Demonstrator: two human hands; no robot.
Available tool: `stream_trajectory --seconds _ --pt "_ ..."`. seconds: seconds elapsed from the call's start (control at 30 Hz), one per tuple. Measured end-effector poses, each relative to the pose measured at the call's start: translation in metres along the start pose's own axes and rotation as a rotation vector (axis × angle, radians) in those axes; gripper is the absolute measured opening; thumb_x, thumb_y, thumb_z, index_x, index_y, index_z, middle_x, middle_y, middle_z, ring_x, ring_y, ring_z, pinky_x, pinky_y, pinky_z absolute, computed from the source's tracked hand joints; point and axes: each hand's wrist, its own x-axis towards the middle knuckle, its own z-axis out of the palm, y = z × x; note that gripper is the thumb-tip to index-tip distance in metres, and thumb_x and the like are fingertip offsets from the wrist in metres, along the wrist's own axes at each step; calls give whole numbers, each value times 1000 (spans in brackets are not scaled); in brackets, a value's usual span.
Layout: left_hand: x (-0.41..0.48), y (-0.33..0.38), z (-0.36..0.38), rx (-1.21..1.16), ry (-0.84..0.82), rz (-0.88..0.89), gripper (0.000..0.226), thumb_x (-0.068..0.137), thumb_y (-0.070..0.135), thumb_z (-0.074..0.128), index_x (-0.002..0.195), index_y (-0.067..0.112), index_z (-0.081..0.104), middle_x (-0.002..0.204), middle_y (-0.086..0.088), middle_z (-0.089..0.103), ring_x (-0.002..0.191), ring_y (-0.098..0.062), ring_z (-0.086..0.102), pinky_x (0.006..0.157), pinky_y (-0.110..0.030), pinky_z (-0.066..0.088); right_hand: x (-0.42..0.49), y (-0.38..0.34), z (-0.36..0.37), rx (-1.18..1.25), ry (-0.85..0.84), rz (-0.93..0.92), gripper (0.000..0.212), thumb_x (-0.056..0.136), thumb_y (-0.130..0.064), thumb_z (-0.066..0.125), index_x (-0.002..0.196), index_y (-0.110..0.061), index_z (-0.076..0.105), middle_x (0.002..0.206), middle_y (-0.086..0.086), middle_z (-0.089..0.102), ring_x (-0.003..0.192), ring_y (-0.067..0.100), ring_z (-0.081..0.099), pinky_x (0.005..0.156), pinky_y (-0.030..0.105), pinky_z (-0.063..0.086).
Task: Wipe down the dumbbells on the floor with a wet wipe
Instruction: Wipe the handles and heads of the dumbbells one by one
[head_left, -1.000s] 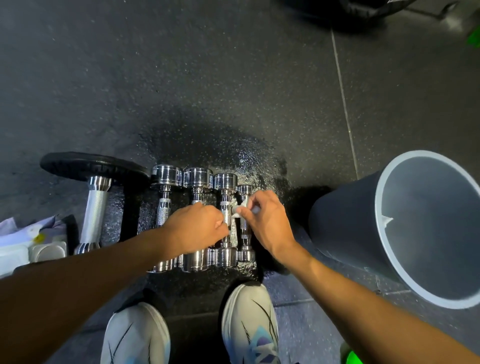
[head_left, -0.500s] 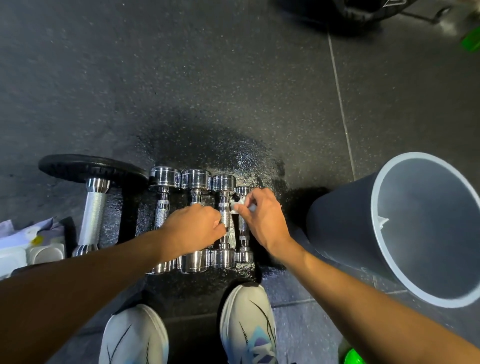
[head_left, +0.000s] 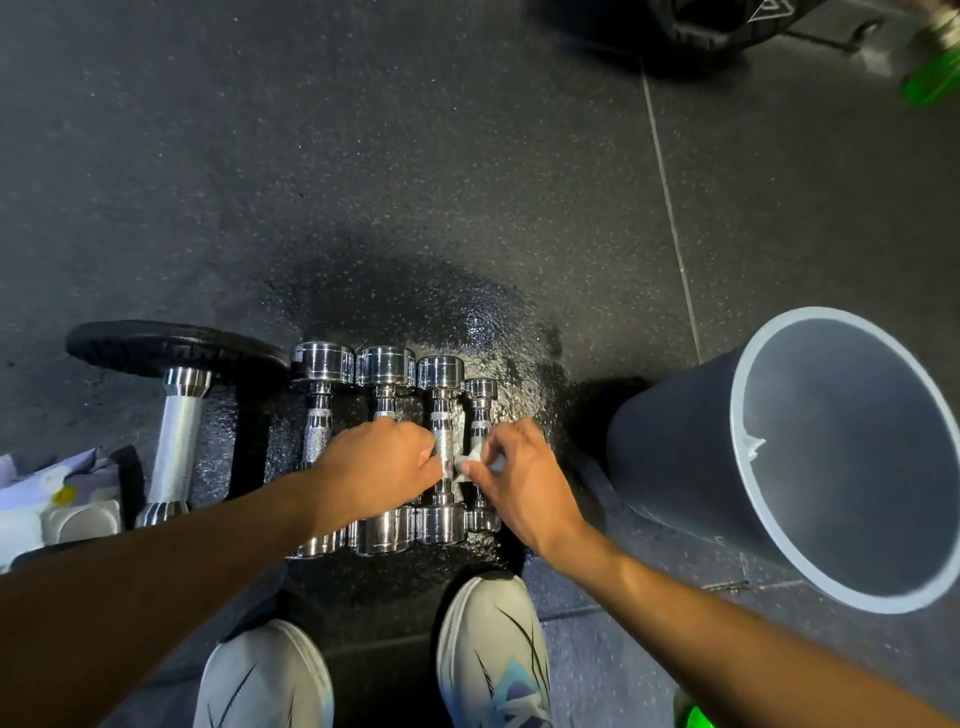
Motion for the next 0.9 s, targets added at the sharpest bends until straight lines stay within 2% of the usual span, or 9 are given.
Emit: stream_trajectory --seconds 0.07,0.17,0.3,0.57,0.77,0.9 --pt "0 0 0 0 0 4 38 99 43 48 66 25 43 65 6 55 57 -12 52 61 -28 50 4 1 3 14 38 -20 22 96 -37 67 90 -20 55 99 -1 50 84 15 49 75 22 40" --pt "0 -1 0 -5 -10 13 38 99 43 49 66 25 43 64 7 54 57 -11 51 62 -29 52 18 -5 3 12 63 -17 27 96 -37 68 81 -26 49 93 -2 51 79 20 54 73 25 49" --pt "0 -1 3 -13 3 27 39 99 42 50 64 25 42 61 7 52 54 -11 48 57 -26 45 35 -6 5 -38 157 -35 17 96 -31 66 93 -18 55 100 3 51 88 20 53 80 37 50" --pt "-1 -4 2 -12 10 31 40 99 42 50 64 24 42 61 7 50 52 -10 45 53 -26 37 25 -4 13 -53 138 -39 17 95 -30 66 96 -18 55 104 6 49 93 24 53 83 41 50" --pt "0 -2 3 7 1 28 39 99 44 49 66 24 43 62 8 52 53 -10 46 53 -26 38 20 -3 12 -48 140 -45 17 96 -32 65 99 -19 55 106 6 49 95 24 53 84 40 50" --pt "0 -3 3 3 2 37 39 99 44 49 66 24 44 61 8 52 52 -8 45 52 -25 36 11 1 16 -48 140 -55 17 97 -33 65 97 -19 54 104 3 48 93 21 51 82 35 48"
